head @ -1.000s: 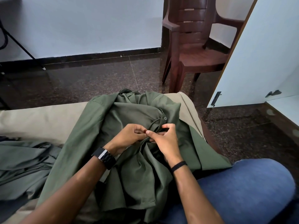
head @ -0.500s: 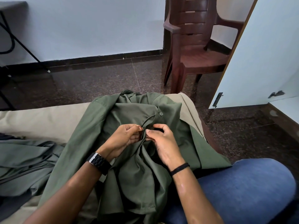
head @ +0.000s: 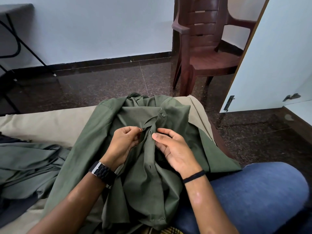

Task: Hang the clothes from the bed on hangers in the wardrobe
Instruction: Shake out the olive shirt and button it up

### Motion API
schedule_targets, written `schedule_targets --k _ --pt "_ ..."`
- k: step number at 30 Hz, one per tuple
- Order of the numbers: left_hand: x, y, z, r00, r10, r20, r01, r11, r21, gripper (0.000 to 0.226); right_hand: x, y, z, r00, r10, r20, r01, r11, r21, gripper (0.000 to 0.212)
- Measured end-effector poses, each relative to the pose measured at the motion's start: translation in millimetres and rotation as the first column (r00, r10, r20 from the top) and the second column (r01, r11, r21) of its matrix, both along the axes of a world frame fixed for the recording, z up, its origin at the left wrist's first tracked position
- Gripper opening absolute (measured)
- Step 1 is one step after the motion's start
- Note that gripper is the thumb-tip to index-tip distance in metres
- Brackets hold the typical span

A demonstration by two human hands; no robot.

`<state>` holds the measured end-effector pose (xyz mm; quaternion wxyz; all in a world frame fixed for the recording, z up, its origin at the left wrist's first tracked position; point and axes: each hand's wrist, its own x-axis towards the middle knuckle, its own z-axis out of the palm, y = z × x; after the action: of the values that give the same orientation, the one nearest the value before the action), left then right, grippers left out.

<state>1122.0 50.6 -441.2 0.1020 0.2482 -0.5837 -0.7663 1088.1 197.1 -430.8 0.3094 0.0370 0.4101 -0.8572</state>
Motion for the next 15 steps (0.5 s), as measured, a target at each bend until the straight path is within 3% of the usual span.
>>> schedule_targets --k 4,6,9,12,15 --pt "8.2 3.4 13.1 0.992 0.103 -0.079 -0.127 0.886 -0.446 0.019 5.0 4.6 8.7 0.995 -0.101 -0.015 0.101 0.995 0.017 0.021" --pt "13.3 5.1 20.9 0.991 0.078 -0.107 -0.122 0.846 -0.519 0.018 7.9 5.4 13.6 0.984 -0.150 -0.099 0.157 0.985 0.067 0.024" --pt "19.6 9.2 29.2 0.992 0.011 -0.126 -0.059 0.920 -0.387 0.013 15.9 3.3 20.1 0.927 -0.171 -0.334 0.254 0.941 0.224 0.027" --pt "22.9 12.1 35.9 0.991 -0.039 -0.125 0.013 0.980 -0.200 0.012 26.8 -0.8 24.5 0.735 -0.070 -0.674 0.461 0.782 0.421 0.032" --pt "25.5 13.3 39.2 0.994 -0.057 -0.098 0.038 0.981 -0.191 0.012 36.1 -6.3 26.3 0.574 0.031 -0.818 0.571 0.702 0.427 0.037"
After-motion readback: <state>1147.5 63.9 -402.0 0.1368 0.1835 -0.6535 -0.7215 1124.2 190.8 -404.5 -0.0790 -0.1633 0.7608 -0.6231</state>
